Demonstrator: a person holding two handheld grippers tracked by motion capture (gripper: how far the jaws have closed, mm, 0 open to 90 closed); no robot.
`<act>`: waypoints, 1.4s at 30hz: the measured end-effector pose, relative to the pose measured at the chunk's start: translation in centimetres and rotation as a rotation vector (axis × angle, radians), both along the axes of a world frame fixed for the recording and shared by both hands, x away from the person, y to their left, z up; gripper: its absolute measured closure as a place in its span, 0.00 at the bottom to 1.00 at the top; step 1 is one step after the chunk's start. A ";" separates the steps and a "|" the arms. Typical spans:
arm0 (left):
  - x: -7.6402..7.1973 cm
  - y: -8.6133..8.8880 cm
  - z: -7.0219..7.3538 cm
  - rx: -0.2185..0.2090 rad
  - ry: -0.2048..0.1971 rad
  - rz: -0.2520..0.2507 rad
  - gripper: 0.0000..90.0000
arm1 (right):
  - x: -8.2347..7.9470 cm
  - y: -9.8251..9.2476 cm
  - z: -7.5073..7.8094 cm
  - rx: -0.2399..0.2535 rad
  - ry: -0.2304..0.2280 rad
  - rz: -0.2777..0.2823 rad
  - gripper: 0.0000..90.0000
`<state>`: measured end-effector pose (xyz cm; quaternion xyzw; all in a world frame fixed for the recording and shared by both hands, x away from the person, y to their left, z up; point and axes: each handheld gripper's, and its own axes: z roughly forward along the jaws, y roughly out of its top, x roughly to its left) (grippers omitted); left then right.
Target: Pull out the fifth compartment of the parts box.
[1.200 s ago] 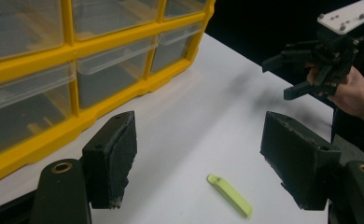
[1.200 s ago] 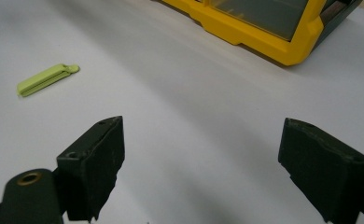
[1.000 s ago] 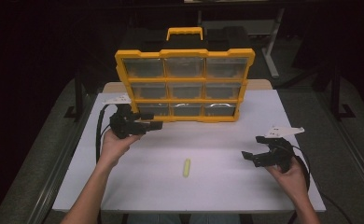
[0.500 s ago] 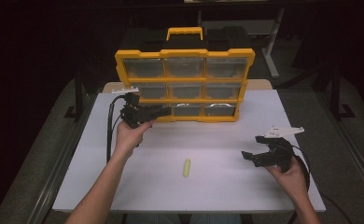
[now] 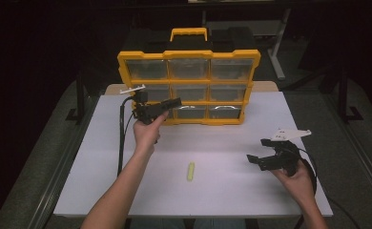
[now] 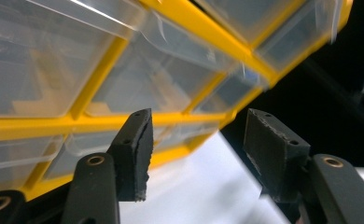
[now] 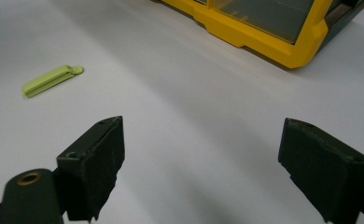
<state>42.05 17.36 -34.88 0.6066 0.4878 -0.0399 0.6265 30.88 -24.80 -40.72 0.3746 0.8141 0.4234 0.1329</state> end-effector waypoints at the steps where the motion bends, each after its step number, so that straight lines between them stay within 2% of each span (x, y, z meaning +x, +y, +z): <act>1: 0.1 -0.1 -0.1 -0.016 0.005 0.003 0.48 | 0.0 0.0 0.0 0.000 -0.001 0.001 0.15; 5: 0.8 -0.6 -0.4 -0.053 0.026 0.026 0.50 | 0.0 0.0 0.0 0.000 0.000 0.001 0.15; 8: 1.2 -0.9 -0.7 -0.091 0.026 0.044 0.53 | 0.0 0.1 -0.1 0.001 0.004 0.002 0.15; 11: 1.5 -1.4 -1.0 -0.106 0.038 0.058 0.57 | 0.1 0.1 -0.1 -0.003 0.002 0.008 0.15; 15: 2.0 -2.1 -1.4 -0.160 0.052 0.065 0.60 | 0.1 0.2 -0.1 -0.004 -0.005 0.013 0.15; 18: 2.3 -2.6 -1.4 -0.168 0.051 0.058 0.64 | 0.1 0.1 -0.1 -0.002 0.000 0.011 0.15; 21: 2.5 -2.8 -1.2 -0.170 0.033 0.052 0.69 | 0.1 0.1 -0.1 -0.002 0.001 0.011 0.15; 26: 2.9 -3.4 -1.1 -0.189 0.032 0.047 0.73 | 0.1 0.1 -0.1 -0.003 -0.003 0.015 0.15; 32: 3.0 -3.7 -1.1 -0.207 0.018 0.054 0.82 | 0.0 0.1 0.0 -0.001 -0.004 0.017 0.15; 42: 3.1 -3.7 -1.3 -0.231 0.029 0.049 0.86 | 0.0 0.2 -0.1 -0.009 -0.004 0.025 0.15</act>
